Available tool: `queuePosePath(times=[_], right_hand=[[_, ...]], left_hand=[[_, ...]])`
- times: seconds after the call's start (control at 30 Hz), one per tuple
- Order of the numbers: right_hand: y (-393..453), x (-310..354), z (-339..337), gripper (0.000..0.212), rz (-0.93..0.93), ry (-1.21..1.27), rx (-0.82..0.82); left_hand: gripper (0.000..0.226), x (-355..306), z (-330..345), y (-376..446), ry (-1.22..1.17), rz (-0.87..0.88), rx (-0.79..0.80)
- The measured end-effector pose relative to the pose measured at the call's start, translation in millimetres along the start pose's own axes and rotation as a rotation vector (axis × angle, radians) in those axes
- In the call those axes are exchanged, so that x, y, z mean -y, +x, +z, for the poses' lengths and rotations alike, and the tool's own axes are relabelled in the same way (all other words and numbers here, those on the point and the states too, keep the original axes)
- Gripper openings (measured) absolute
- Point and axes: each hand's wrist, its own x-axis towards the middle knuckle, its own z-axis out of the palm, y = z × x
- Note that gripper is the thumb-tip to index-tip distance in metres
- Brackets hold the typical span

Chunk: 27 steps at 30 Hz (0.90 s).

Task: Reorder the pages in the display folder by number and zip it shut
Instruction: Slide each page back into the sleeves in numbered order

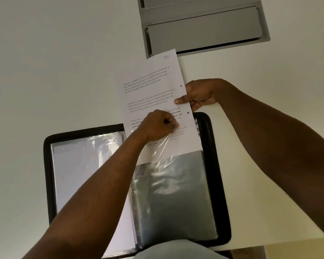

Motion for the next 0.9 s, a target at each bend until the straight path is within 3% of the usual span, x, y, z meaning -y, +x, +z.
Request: queuePosePath(times=[0.2, 0.33, 0.43, 0.53, 0.67, 0.83, 0.9], right_hand=[[-10, -5, -4, 0.057, 0.08, -0.114, 0.097], [1, -6, 1, 0.04, -0.07, 0.083, -0.138], [-1, -3, -1, 0.029, -0.012, -0.086, -0.121], [-5, -1, -1, 0.035, 0.074, -0.217, -0.028], [1, 0, 4, 0.045, -0.063, -0.089, -0.235], [-8, -2, 0, 0.047, 0.032, -0.268, -0.046], [-6, -4, 2, 0.046, -0.025, -0.177, -0.109]], left_hand=[[0.011, 9, -3, -6, -0.029, 0.028, -0.044], [0.01, 13, -7, -8, -0.012, 0.037, -0.07], [0.01, 12, -8, -9, -0.011, 0.046, -0.096], [0.01, 11, -7, -9, -0.009, 0.037, -0.099], [0.011, 8, -4, -7, -0.019, 0.044, -0.091], [0.015, 9, -4, -8, 0.027, 0.067, -0.124], [0.015, 10, -3, -7, 0.016, 0.07, -0.123]])
